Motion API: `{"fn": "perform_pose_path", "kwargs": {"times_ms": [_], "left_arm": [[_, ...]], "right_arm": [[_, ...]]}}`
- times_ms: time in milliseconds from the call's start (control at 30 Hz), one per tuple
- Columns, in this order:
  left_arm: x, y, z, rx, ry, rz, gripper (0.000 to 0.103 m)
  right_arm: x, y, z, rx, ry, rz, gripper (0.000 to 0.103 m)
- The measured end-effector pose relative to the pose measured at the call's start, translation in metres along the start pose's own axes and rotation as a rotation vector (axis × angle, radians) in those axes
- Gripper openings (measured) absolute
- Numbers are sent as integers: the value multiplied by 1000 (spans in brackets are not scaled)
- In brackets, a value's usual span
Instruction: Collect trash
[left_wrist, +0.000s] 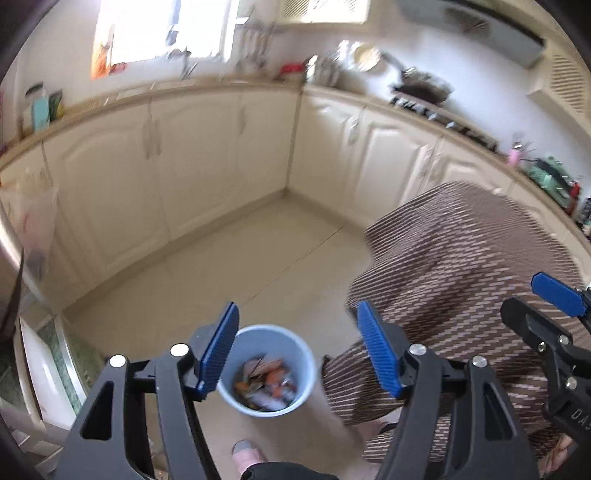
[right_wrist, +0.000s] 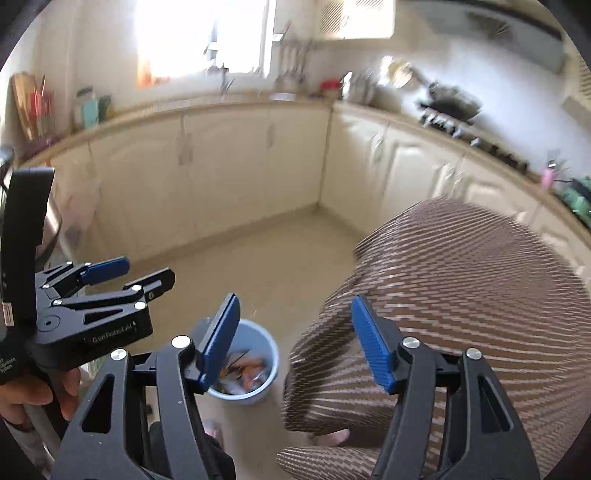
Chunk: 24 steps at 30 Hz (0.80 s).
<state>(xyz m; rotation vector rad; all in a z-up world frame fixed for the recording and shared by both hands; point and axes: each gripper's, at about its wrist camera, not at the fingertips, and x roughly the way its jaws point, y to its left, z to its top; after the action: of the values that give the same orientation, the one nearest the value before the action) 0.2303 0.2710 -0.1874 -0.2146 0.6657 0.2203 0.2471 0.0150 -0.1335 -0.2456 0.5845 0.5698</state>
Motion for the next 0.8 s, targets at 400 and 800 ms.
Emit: {"fn": "perform_pose_path", "kwargs": {"times_ms": [400, 800], "left_arm": [[-166, -124, -6, 99, -252, -45, 79], [-293, -201, -37, 198, -461, -44, 93]], "right_arm": [[-160, -67, -26, 107, -242, -92, 78], [-285, -99, -71, 160, -427, -168, 87]]}}
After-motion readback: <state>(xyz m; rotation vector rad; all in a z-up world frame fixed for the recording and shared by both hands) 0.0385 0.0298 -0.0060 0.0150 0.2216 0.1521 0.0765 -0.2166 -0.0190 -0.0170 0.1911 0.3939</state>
